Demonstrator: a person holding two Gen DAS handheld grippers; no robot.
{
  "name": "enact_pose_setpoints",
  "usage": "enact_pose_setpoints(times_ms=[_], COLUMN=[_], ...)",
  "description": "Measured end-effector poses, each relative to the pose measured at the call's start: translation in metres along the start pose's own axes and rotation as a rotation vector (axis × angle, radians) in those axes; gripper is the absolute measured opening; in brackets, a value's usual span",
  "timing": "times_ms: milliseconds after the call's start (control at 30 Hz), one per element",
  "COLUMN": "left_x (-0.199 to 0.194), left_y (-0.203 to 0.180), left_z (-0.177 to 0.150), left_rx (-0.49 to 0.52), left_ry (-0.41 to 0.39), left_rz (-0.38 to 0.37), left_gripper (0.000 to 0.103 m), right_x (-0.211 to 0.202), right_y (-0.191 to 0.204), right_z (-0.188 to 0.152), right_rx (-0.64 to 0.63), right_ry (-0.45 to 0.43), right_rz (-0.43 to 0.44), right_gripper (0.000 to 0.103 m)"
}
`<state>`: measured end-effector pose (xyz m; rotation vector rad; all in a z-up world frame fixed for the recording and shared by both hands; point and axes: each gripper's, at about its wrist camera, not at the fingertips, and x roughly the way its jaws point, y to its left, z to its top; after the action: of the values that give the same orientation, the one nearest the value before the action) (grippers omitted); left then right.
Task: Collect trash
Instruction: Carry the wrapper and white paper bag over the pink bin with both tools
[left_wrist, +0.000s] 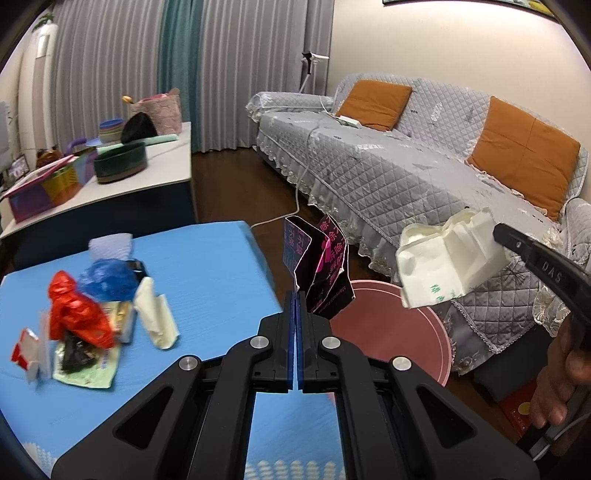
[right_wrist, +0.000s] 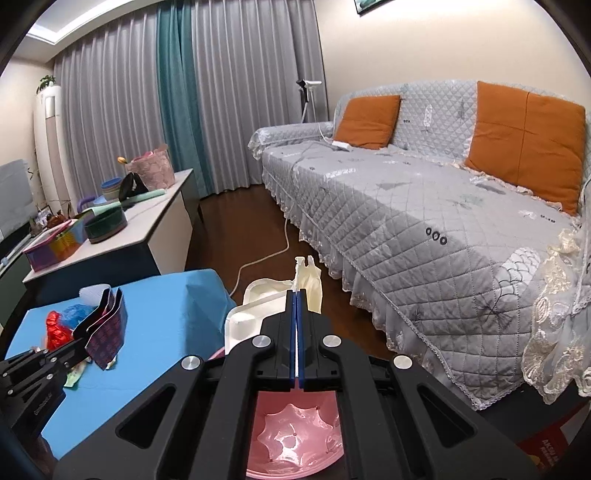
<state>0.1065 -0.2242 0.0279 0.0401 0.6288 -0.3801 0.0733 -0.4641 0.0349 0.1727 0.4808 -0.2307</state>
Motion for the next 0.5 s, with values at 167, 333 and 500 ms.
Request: enact_pose_setpoints(times_ms=[167,333,500], left_x=[0.024,0.044,0.06], left_y=[-0.009,-0.017,-0.025], left_z=[0.0,-0.001,-0.001], left_rx=[0.009,0.012,0.023], left_ry=[0.036,0.068,0.086], left_rz=[-0.016,-0.027,-0.038], left_gripper=[0.0,0.0,0.0], right_x=[0.016,0.025,0.033], right_y=[-0.005,-0.007,-0.008], right_z=[-0.003,-0.005,-0.009], right_rx=[0.013,0.013,0.009], right_ry=[0.029,0.05,0.074], right_rz=[-0.004,-0.009,-0.012], right_gripper=[0.001,0.001,0.001])
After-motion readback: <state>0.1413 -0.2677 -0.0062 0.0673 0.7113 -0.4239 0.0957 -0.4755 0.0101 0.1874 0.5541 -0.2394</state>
